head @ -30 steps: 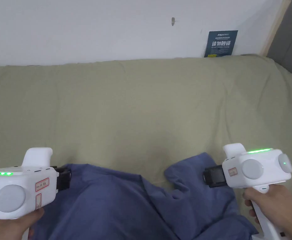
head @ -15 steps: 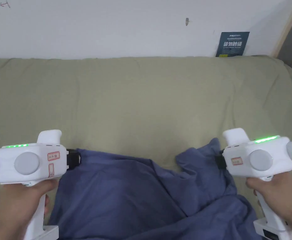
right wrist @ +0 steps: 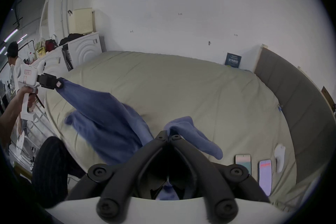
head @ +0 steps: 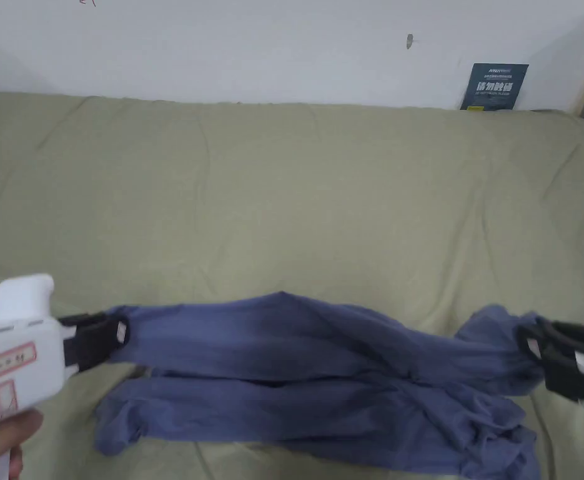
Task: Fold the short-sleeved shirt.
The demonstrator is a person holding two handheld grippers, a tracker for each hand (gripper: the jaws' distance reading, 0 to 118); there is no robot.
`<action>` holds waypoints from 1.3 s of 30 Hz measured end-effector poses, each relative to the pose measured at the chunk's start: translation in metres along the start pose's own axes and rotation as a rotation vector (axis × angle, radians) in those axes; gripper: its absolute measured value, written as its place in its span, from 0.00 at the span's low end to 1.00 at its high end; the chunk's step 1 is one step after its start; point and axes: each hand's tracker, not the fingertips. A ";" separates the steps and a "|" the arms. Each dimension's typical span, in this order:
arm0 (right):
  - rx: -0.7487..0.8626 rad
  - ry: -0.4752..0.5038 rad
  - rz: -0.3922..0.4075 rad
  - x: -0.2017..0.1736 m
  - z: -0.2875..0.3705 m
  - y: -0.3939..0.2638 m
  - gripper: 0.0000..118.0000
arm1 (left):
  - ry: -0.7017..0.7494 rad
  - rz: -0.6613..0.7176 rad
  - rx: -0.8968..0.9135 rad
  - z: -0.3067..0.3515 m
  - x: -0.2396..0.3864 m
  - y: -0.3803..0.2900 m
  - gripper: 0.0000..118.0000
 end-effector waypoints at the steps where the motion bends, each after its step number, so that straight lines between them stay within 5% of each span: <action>1: -0.020 -0.006 -0.016 -0.001 0.002 -0.014 0.00 | 0.012 0.005 -0.026 0.000 -0.005 -0.014 0.09; 7: -0.180 -0.097 -0.205 0.010 -0.019 -0.099 0.00 | 0.074 0.091 -0.186 -0.036 -0.034 -0.080 0.09; 12: -0.227 -0.122 -0.228 0.015 -0.045 -0.112 0.00 | 0.117 0.087 -0.183 -0.072 -0.039 -0.085 0.10; 13: -0.226 -0.120 -0.234 0.014 -0.046 -0.113 0.00 | 0.117 0.100 -0.171 -0.075 -0.040 -0.084 0.15; 14: -0.220 -0.125 -0.239 0.013 -0.048 -0.113 0.04 | 0.109 0.113 -0.159 -0.076 -0.040 -0.083 0.31; 15: -0.208 -0.128 -0.244 0.014 -0.049 -0.113 0.21 | 0.109 0.119 -0.153 -0.076 -0.041 -0.082 0.58; 16: -0.200 -0.122 -0.270 0.017 -0.050 -0.112 0.52 | 0.107 0.129 -0.150 -0.072 -0.037 -0.082 0.84; 17: -0.203 -0.104 -0.318 0.019 -0.047 -0.113 0.94 | 0.098 0.137 -0.150 -0.069 -0.037 -0.081 0.99; 18: -0.207 -0.080 -0.349 0.022 -0.045 -0.113 1.00 | 0.081 0.144 -0.146 -0.061 -0.037 -0.080 1.00; 23: -0.055 -0.080 -0.342 -0.009 0.018 -0.094 0.99 | 0.003 0.108 0.064 0.017 -0.028 -0.072 1.00; 26: 0.000 -0.035 -0.380 -0.031 0.037 -0.076 0.94 | 0.156 0.066 0.065 0.034 -0.030 -0.074 1.00; 27: 0.015 -0.020 -0.405 -0.038 0.041 -0.073 0.80 | 0.185 0.050 0.076 0.034 -0.035 -0.074 1.00; 28: 0.007 -0.041 -0.411 -0.046 0.041 -0.069 0.52 | 0.208 0.051 0.082 0.031 -0.042 -0.072 0.96; 29: 0.002 -0.061 -0.410 -0.044 0.034 -0.070 0.06 | 0.186 0.097 0.068 0.028 -0.047 -0.072 0.69; 30: 0.021 -0.059 -0.414 -0.049 0.034 -0.069 0.00 | 0.184 0.142 0.044 0.019 -0.057 -0.067 0.19; 31: 0.031 -0.009 -0.428 -0.052 0.033 -0.065 0.00 | 0.173 0.192 0.040 0.014 -0.068 -0.064 0.00; 36: 0.017 0.023 -0.408 -0.057 0.028 -0.056 0.00 | -0.050 0.367 -0.020 -0.027 -0.116 -0.057 0.04; 37: 0.017 0.022 -0.409 -0.060 0.027 -0.056 0.00 | -0.099 0.394 -0.057 -0.036 -0.124 -0.055 0.17; 39: 0.010 0.025 -0.411 -0.062 0.026 -0.056 0.00 | -0.184 0.458 -0.102 -0.057 -0.149 -0.053 0.79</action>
